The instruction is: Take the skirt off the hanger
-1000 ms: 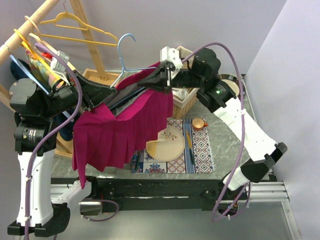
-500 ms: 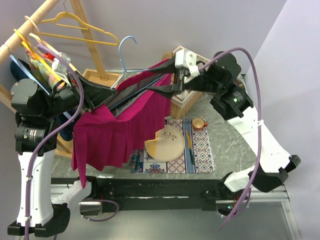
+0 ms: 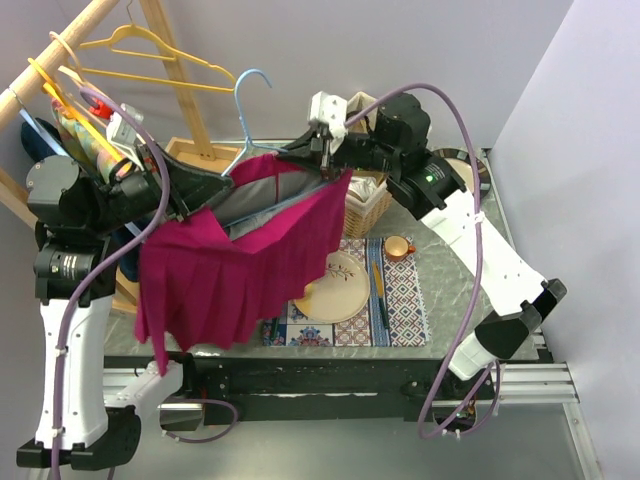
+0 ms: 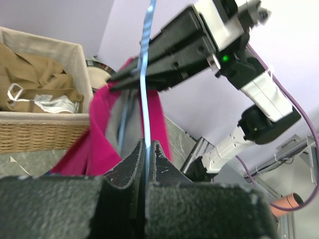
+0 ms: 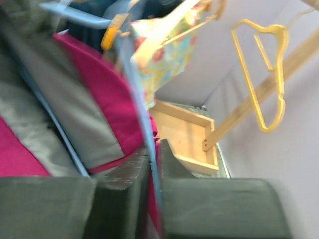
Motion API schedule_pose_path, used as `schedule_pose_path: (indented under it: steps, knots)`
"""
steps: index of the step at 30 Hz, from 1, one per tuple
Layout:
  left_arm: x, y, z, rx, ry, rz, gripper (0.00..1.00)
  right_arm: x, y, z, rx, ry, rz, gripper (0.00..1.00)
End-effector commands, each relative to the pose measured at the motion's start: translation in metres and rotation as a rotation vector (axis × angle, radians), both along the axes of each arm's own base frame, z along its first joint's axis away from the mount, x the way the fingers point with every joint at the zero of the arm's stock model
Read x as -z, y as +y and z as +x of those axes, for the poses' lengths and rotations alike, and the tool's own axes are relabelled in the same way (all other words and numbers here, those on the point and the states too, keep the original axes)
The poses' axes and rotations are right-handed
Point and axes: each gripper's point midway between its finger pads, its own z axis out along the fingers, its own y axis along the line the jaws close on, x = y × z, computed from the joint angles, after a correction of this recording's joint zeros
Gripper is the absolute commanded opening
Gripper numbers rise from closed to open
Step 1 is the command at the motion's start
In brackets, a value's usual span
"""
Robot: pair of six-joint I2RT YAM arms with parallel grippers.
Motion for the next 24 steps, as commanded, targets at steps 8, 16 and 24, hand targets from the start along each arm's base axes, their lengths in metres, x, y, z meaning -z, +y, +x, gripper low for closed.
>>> schedule_pose_path:
  steps: [8, 16, 24]
  knots:
    - [-0.022, 0.001, 0.001, -0.019, -0.124, -0.017, 0.6, -0.029, -0.011, -0.019, -0.021, -0.08, 0.107, 0.0]
    - [-0.04, 0.003, 0.024, -0.064, -0.123, -0.045, 0.72, -0.037, -0.019, -0.026, -0.015, -0.117, 0.111, 0.0]
    - [-0.045, -0.006, 0.052, -0.043, -0.107, -0.056, 0.71, -0.035, -0.017, -0.027, -0.022, -0.1, 0.105, 0.0]
